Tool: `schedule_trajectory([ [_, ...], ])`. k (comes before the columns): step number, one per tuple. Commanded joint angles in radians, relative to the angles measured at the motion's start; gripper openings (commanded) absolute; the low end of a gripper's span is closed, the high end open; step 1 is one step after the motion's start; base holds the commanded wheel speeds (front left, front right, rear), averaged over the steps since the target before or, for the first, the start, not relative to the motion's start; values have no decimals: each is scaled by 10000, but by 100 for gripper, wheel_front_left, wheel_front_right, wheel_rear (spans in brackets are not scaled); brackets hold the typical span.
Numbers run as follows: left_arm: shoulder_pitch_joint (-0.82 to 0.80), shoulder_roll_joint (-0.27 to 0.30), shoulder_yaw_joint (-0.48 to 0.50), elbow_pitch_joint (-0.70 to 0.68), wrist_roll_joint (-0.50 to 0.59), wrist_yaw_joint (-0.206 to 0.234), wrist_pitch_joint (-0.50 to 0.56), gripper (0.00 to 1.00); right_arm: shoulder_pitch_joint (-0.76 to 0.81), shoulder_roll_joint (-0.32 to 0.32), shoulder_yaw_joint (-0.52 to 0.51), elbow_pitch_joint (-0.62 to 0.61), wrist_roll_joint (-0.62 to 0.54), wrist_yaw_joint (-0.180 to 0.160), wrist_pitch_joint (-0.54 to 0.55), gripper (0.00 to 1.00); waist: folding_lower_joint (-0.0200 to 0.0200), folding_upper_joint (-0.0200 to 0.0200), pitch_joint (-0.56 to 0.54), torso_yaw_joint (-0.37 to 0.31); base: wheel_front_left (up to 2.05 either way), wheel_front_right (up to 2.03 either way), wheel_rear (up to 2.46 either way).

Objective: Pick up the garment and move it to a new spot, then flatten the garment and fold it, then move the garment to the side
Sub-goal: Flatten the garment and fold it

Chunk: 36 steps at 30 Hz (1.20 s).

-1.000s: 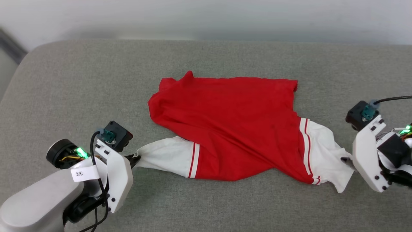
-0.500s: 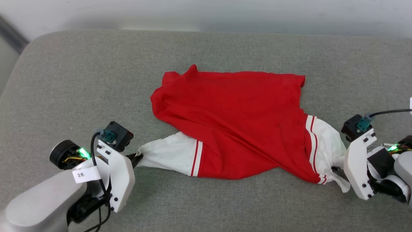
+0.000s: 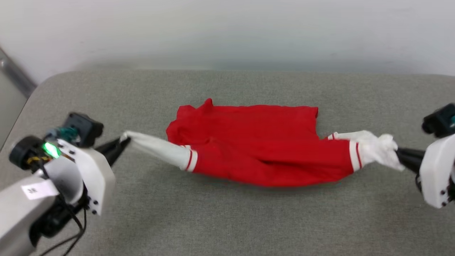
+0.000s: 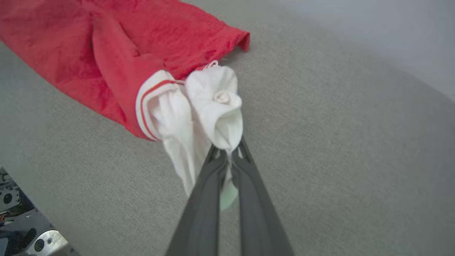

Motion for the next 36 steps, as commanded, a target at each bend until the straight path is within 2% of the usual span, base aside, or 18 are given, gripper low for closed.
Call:
schedule_trajectory([
  [1, -361, 255, 308, -416, -15, 145, -130, 0, 71, -319, -416, -348, 328, -7, -130, 0, 0, -1, -177, -128, 0, 0, 0],
  [4, -813, 534, 681, -905, 97, 280, -128, 0, -173, -693, -1121, -891, 750, -7, -115, 0, 0, -1, -238, -160, 0, 0, 0],
  [5, -1544, 560, 1008, -1107, 269, 138, 21, 0, -494, -873, -1762, -1246, 1009, -7, 42, 0, 0, -1, -187, -178, 0, 0, 0],
  [7, -2074, 327, 1163, -1088, 307, -17, 158, 0, -829, -922, -2226, -1373, 1099, -7, 209, 0, 0, -1, -86, -166, 0, 0, 0],
  [10, -3041, -77, 1343, -871, 605, -220, 382, 0, -1509, -648, -2787, -1390, 910, -7, 508, 0, 0, -1, 221, -164, 0, 0, 0],
  [15, -4857, -986, 1711, 6, 1028, -556, 602, 0, -3193, 201, -3688, -746, 292, -7, 1118, 0, 0, -1, 1042, -173, 0, 0, 0],
  [22, -7574, -2202, 2249, 2073, 1596, -1099, 450, 0, -6072, 1623, -4627, 961, -1416, -5, 1716, 0, 0, -1, 2501, -177, 0, 0, 0],
  [27, -9216, -2766, 2507, 3590, 1940, -1468, 172, 0, -7924, 2611, -5222, 2186, -2638, -5, 1635, 0, 0, -1, 3350, -191, 0, 0, 0],
  [36, -10610, -3150, 2819, 5405, 2119, -1917, -547, 0, -9632, 3609, -5720, 3678, -3958, -7, 1200, 0, 0, -1, 4149, -129, 0, 0, 0],
])
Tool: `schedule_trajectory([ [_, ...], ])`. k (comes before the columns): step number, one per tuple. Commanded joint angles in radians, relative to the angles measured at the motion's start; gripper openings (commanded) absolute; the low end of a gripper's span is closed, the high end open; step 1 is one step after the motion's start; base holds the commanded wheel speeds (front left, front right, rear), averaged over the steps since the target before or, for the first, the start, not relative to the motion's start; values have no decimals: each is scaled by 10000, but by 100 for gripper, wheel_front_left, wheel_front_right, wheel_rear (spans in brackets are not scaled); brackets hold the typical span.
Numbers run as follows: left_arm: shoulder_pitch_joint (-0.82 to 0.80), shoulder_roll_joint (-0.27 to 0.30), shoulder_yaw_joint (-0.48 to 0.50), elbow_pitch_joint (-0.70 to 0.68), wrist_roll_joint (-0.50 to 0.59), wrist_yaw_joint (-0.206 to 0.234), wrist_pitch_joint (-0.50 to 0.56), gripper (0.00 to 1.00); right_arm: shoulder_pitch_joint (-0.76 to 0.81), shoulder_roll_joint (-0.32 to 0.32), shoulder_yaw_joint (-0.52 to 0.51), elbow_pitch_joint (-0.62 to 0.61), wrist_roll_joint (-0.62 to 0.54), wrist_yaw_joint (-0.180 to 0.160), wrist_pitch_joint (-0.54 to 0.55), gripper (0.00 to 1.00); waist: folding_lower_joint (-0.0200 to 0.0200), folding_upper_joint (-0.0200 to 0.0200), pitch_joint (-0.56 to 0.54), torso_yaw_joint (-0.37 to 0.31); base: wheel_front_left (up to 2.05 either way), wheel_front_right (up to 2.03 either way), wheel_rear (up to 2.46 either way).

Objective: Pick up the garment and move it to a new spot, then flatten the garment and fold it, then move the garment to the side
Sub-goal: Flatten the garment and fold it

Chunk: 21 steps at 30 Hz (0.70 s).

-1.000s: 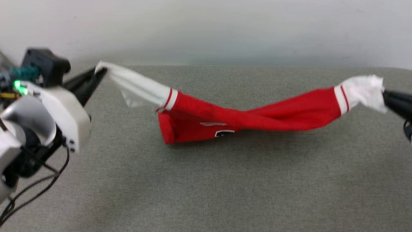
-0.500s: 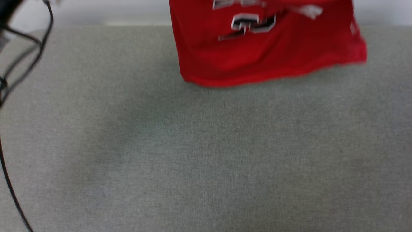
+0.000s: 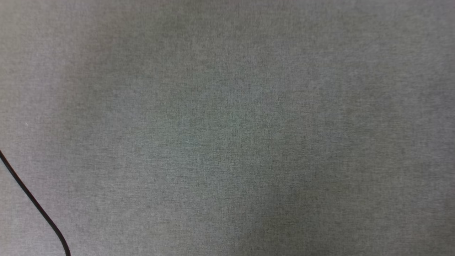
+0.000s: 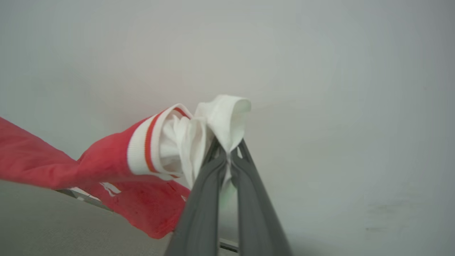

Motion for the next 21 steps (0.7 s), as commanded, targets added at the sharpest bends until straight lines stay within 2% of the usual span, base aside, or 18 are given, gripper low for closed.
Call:
schedule_trajectory([
  [1, -103, -68, 24, 226, 39, -69, -188, 0, -188, 157, 40, 204, -111, -7, -114, 0, -2, 0, 224, 60, 0, 0, 0],
  [9, 1133, -522, -331, 1388, -207, -375, -1078, 0, 721, 682, 830, 1184, -165, -7, -710, 0, -2, 0, 306, 126, 0, 0, 0],
  [17, 3923, -856, -662, 2071, -783, -504, -2301, 0, 3126, 888, 1944, 1816, 656, -7, -1599, 0, -2, 0, -493, -45, 0, 0, 0],
  [21, 5550, -800, -618, 1861, -1160, -295, -2941, 0, 4561, 780, 2556, 1675, 1230, -7, -1942, 0, -2, 0, -1102, -121, 0, 0, 0],
])
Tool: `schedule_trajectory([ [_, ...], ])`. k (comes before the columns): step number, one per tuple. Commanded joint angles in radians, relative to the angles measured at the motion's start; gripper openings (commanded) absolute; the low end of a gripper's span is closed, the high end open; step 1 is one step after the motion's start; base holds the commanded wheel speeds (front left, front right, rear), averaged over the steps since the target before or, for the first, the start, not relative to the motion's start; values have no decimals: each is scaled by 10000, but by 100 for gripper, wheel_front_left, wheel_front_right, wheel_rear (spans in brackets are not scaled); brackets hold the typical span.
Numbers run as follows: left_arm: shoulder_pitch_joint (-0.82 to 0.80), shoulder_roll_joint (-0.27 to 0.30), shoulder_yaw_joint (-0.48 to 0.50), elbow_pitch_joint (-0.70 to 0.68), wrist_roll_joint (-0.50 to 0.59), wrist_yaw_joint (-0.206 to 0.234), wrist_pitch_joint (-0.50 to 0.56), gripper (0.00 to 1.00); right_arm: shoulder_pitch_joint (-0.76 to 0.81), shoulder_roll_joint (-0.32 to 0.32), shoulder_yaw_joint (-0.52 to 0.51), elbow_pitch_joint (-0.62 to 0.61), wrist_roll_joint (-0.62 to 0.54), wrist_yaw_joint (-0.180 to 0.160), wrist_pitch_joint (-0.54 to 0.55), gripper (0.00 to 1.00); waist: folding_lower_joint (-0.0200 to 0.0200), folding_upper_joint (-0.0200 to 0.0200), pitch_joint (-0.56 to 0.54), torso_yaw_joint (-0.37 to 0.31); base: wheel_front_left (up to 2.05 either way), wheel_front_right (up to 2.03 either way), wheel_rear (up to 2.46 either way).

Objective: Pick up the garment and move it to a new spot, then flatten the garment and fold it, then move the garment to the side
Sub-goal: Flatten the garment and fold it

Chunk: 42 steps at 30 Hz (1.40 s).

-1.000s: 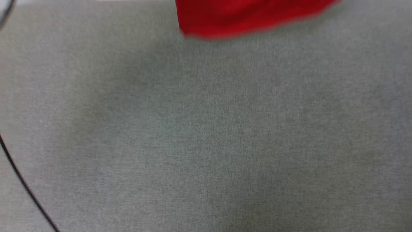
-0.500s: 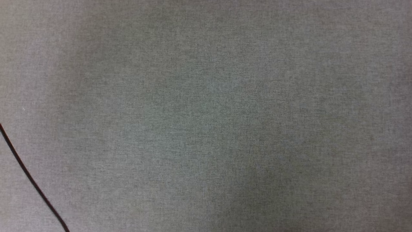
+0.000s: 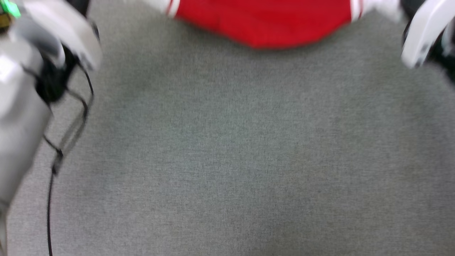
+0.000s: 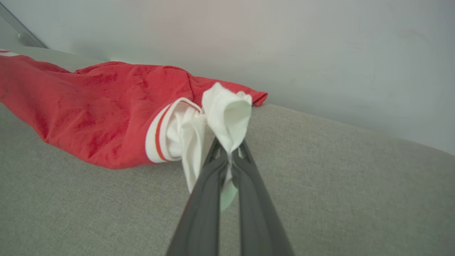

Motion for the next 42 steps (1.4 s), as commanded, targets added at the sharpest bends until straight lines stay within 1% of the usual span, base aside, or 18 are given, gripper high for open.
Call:
schedule_trajectory([
  [1, 813, 105, 34, -170, -136, 192, -276, 0, 696, -149, 244, -176, 265, -7, -156, 0, -1, 0, -555, -75, 0, 0, 0],
  [5, 2952, 444, -10, -970, -550, 699, -638, 0, 2320, -640, 655, -766, 1008, -7, -383, 0, -1, 0, -1266, -124, 0, 0, 0],
  [9, 5243, 864, 57, -2023, -1081, 1363, -849, 0, 4050, -1247, 993, -1349, 1548, -7, -511, 0, -1, 0, -1962, -200, 0, 0, 0],
  [12, 6908, 1289, 224, -2821, -1533, 1900, -982, 0, 5287, -1582, 1054, -1751, 1892, -7, -645, 0, -1, 0, -2432, -280, 0, 0, 0],
  [16, 8974, 1703, 404, -4015, -1909, 2759, -1062, 0, 6904, -1972, 1082, -2279, 2257, -7, -685, 0, -1, 0, -2957, -321, 0, 0, 0],
  [18, 9933, 1818, 508, -4573, -2168, 3126, -1081, 0, 7663, -2155, 1009, -2553, 2432, -8, -697, 0, -1, 0, -3194, -301, 0, 0, 0],
  [21, 11112, 1962, 703, -5171, -2390, 3484, -1111, 0, 8830, -2413, 820, -2986, 2699, -8, -712, 0, -1, 0, -3475, -216, 0, 0, 0],
  [24, 12085, 2062, 917, -5581, -2491, 3751, -1128, 0, 9890, -2638, 601, -3418, 2796, -9, -600, 0, -1, 0, -3636, -166, 0, 0, 0],
  [27, 12895, 2051, 1198, -5930, -2505, 3921, -1134, 0, 10900, -2774, 229, -3774, 2916, -9, -478, 0, -1, 0, -3720, -102, 0, 0, 0],
  [31, 13679, 1984, 1497, -6242, -2469, 4040, -1136, 0, 12044, -2892, -223, -4261, 2911, -10, -129, 0, -1, 0, -3717, -46, 0, 0, 0],
  [34, 13962, 1885, 1638, -6368, -2360, 4044, -1137, 0, 12617, -2765, -610, -4512, 2752, -10, 144, 0, -1, 0, -3655, -30, 0, 0, 0],
  [38, 13783, 1726, 1625, -6454, -2117, 3979, -1130, 0, 12791, -2453, -1289, -4754, 2406, -12, 325, 0, -1, 0, -3550, -29, 0, 0, 0],
  [39, 13708, 1702, 1610, -6474, -2068, 3962, -1129, 0, 12742, -2409, -1497, -4832, 2290, -12, 335, 38, -1, 0, -3530, -33, 0, 0, 0],
  [40, 13628, 1672, 1597, -6497, -1996, 3950, -1129, 0, 12664, -2392, -1735, -4922, 2136, -12, 344, 100, -1, 0, -3516, -32, 0, 0, 0],
  [42, 13459, 1662, 1561, -6555, -1823, 3969, -1127, 0, 12484, -2373, -2196, -5182, 1871, -9, 380, 100, -1, 0, -3484, -11, 0, 0, 0],
])
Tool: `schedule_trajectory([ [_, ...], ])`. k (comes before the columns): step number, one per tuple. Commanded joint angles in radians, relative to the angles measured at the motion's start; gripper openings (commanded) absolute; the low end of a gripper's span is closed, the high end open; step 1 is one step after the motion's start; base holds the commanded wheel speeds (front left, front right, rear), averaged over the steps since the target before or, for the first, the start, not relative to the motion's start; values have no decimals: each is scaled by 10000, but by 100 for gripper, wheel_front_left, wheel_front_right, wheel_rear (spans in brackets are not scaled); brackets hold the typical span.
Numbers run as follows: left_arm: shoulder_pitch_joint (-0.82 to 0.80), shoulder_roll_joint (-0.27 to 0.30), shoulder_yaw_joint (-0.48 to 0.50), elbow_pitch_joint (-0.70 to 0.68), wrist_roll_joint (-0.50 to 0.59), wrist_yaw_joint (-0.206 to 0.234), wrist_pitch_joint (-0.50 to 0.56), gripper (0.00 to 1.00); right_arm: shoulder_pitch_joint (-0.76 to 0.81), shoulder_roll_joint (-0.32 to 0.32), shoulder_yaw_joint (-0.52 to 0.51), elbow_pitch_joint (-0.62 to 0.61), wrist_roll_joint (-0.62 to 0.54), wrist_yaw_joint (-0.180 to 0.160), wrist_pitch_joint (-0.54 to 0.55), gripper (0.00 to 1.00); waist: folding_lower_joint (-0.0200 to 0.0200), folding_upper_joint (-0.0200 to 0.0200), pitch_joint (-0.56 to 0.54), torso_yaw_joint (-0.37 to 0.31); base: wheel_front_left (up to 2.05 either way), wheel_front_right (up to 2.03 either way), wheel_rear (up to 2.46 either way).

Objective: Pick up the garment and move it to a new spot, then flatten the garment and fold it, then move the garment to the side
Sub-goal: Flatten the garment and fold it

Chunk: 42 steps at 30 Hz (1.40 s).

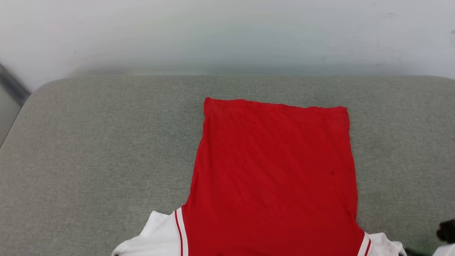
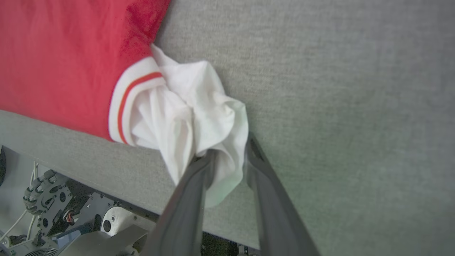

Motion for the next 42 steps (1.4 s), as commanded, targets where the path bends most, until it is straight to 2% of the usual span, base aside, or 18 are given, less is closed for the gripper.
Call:
schedule_trajectory([
  [1, -265, -23, -15, -85, 196, 12, -46, 0, -269, -56, -531, -352, -314, -7, 29, 100, 1, 0, 41, 30, 0, 0, 0],
  [6, -721, -17, 57, -450, 596, 139, -47, 0, -1138, -332, -2113, -1549, -1065, -7, 314, 100, 1, 0, 340, 171, 0, 0, 0],
  [7, -721, -17, 57, -450, 596, 139, -47, 0, -1138, -332, -2113, -1549, -1065, -7, 314, 100, 1, 0, 340, 171, 0, 0, 0],
  [10, -1061, 35, 105, -712, 862, 215, -40, 0, -2135, -548, -2847, -2186, -1536, -7, 904, 100, 1, 0, 696, 333, 0, 0, 0],
  [13, -1469, 25, 105, -978, 1104, 267, -5, 0, -3563, -717, -3117, -2513, -1911, -7, 1893, 100, 1, 0, 1193, 546, 0, 0, 0],
  [20, -2536, -190, 8, -1340, 1680, 180, 57, 0, -7164, -998, -2047, -1910, -2446, -7, 5571, 100, 1, 0, 2636, 1169, 0, 0, 0],
  [26, -3428, -644, -182, -1351, 2116, 22, 53, 0, -9357, -614, -1224, -454, -3076, -7, 7834, 100, 1, 0, 3844, 1712, 0, 0, 0],
  [29, -3836, -925, -234, -1265, 2277, -108, 37, 0, -9929, -253, -1057, 191, -3420, -7, 8191, 100, 1, 0, 4357, 1963, 0, 0, 0],
  [33, -4217, -1278, -227, -1100, 2436, -220, 13, 0, -10095, 161, -842, 1056, -3731, -9, 8094, 100, 1, 0, 4795, 2201, 0, 0, 0],
  [40, -4344, -1639, -127, -727, 2587, -382, -25, 0, -8969, 681, 28, 2288, -3475, 8, 7769, 100, 1, 0, 4832, 2313, 0, 0, 0],
  [41, -4308, -1659, -100, -677, 2596, -395, -25, 0, -8947, 673, 133, 2283, -3435, 9, 7678, 77, 1, 0, 4779, 2287, 0, 0, 0],
  [42, -4256, -1676, -81, -622, 2590, -385, -29, 0, -9002, 647, 189, 2258, -3369, 9, 7549, 0, 1, 0, 4701, 2251, 0, 0, 0],
])
